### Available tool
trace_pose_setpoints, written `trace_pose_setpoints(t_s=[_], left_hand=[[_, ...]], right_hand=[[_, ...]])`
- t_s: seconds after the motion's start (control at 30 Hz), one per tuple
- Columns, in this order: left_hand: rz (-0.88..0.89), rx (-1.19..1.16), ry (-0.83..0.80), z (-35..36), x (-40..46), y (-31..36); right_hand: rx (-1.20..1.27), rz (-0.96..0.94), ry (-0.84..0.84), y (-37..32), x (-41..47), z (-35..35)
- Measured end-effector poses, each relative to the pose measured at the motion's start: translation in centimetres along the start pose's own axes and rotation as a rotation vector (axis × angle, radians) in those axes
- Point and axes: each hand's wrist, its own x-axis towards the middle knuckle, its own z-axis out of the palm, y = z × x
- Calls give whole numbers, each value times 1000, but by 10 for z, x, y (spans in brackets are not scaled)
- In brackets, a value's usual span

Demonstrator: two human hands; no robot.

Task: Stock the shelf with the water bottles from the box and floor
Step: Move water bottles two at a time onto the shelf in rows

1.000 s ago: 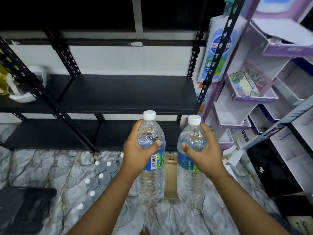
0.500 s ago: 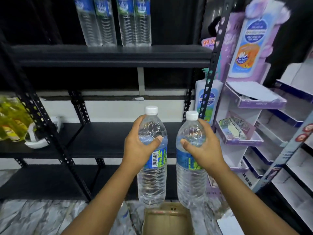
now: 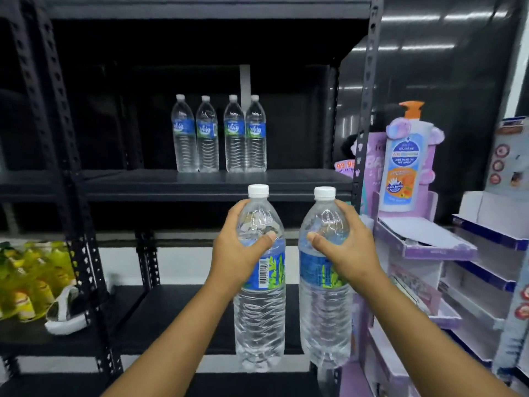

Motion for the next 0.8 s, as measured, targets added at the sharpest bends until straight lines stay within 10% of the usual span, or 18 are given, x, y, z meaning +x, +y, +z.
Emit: trace_pose_setpoints(t_s=[0.8], left_hand=[[128, 62, 89, 6, 152, 12]], right_hand=[[129, -167, 34, -25, 159, 2]])
